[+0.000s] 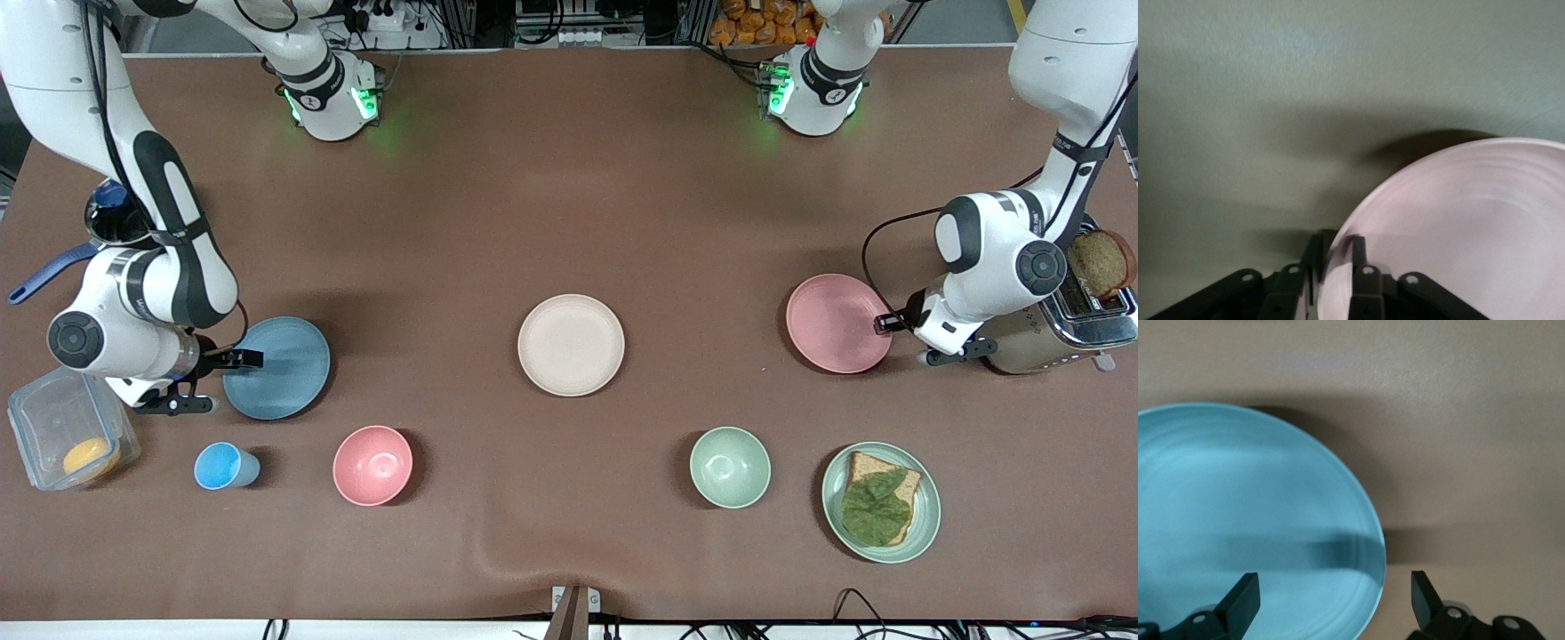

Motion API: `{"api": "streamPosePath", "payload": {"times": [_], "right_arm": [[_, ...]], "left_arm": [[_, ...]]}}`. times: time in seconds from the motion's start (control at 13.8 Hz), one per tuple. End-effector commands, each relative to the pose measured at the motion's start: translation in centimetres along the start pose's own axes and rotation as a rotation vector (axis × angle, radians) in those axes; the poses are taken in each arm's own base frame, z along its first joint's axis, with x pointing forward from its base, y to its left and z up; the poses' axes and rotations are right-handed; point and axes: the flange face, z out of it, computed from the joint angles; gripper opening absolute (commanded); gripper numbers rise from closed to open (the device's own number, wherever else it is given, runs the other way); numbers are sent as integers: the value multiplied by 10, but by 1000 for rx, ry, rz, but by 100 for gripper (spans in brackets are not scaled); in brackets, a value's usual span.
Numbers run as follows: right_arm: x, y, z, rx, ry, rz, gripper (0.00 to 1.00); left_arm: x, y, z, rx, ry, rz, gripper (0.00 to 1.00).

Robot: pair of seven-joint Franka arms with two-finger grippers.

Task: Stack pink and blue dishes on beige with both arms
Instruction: 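Grasp the blue plate with the right gripper while the left gripper grasps pink plate, then carry the pink plate onto the beige plate with the left gripper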

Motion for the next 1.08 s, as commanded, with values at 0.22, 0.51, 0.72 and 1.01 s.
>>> {"api": "streamPosePath", "payload": {"times": [0.22,0.51,0.72,1.01], "right_arm": [[9,13,30,109,21,3,53],[10,12,31,114,23,-30,0],[10,14,31,114,28,-90,0],[11,6,20,112,31,-105,0]], "left_arm": [[2,61,-95,-14,87,94,0],[11,140,-175,-107,51,151,0],[-12,224,-173,-169,13,112,0],[-41,329,-135,-225,6,21,0]]}}
